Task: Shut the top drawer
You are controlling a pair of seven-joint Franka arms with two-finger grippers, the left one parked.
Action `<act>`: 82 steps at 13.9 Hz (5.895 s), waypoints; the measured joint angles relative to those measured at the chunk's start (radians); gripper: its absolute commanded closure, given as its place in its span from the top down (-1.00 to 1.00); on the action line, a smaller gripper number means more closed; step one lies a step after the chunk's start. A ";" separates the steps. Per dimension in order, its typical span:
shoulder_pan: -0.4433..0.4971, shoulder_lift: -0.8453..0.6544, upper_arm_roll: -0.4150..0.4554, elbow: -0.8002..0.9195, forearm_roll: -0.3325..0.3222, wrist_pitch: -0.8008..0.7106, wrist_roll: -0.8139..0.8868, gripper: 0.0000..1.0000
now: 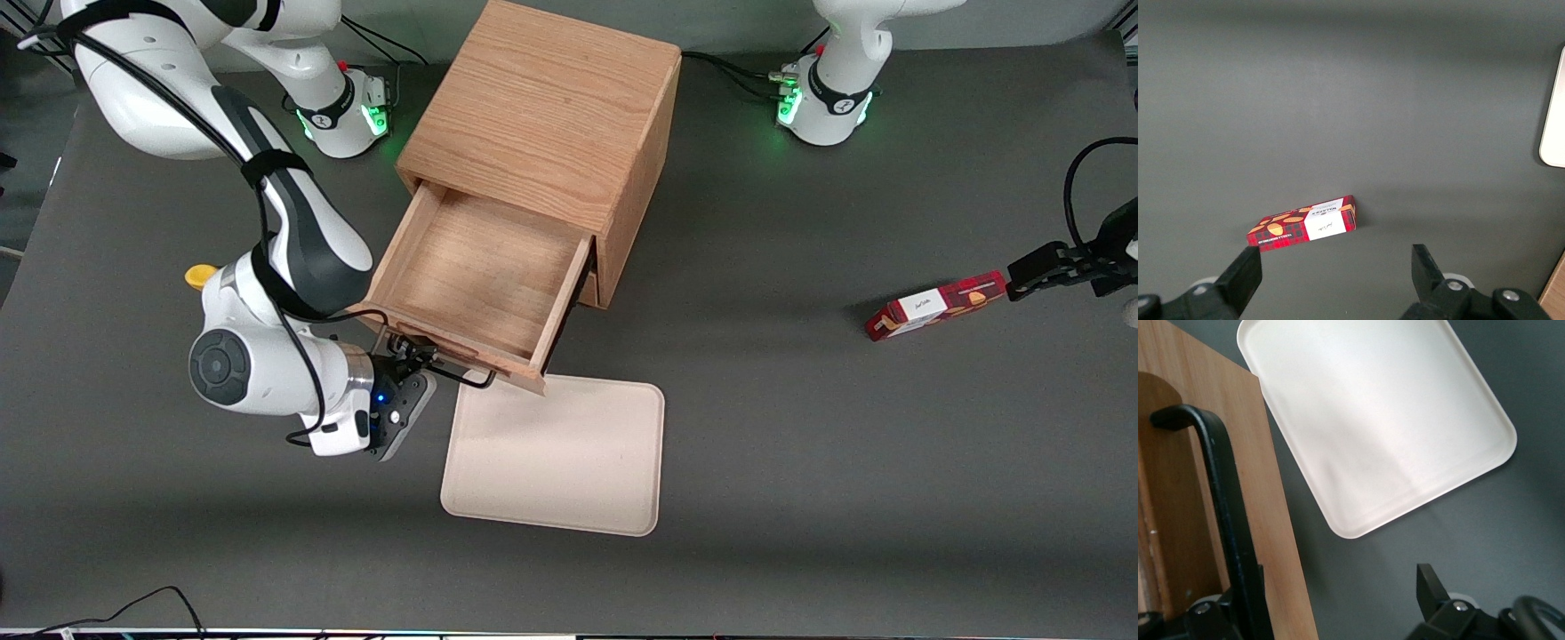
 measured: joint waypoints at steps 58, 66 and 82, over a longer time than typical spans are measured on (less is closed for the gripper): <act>0.045 -0.373 0.119 -0.287 0.153 -0.131 0.171 1.00; 0.035 -0.496 -0.184 -0.230 0.180 -0.187 0.239 1.00; -0.144 -0.582 -0.289 -0.232 -0.062 -0.235 0.579 1.00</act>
